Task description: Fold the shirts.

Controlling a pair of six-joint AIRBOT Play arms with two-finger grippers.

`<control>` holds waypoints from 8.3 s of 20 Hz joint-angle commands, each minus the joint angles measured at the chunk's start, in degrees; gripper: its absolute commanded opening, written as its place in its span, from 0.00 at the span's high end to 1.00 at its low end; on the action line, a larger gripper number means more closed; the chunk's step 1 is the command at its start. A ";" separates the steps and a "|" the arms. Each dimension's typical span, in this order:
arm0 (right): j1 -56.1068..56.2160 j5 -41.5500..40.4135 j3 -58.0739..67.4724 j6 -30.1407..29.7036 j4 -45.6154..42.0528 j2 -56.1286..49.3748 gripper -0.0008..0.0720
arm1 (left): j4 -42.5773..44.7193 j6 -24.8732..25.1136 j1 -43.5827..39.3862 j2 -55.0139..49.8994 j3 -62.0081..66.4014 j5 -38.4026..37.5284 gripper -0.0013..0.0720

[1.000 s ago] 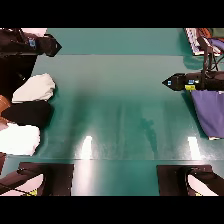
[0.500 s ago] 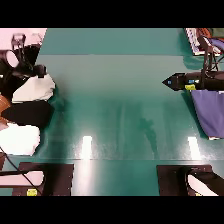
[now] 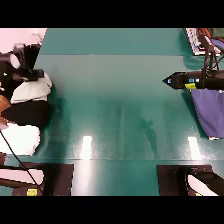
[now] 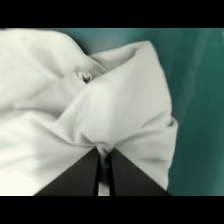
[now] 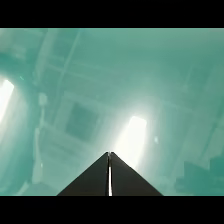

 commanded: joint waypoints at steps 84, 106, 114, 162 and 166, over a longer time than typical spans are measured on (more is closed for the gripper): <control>6.78 9.20 2.93 9.57 -17.31 -2.71 0.97 | -8.90 7.41 -25.99 31.08 -13.42 3.13 0.95; -1.99 10.12 16.83 7.85 -22.73 7.32 0.97 | -8.63 10.80 -25.99 41.29 -0.24 -7.43 0.95; 0.20 12.59 27.89 7.80 -23.19 7.13 0.97 | -7.98 10.75 -25.99 41.31 12.76 -11.93 0.95; -18.67 19.32 1.01 0.85 1.60 -3.63 0.43 | -34.56 9.35 -7.19 33.03 -44.19 -11.13 0.41; -18.67 18.67 -3.26 0.79 1.62 0.37 0.43 | -40.41 10.40 -7.19 33.53 -54.80 -7.67 0.38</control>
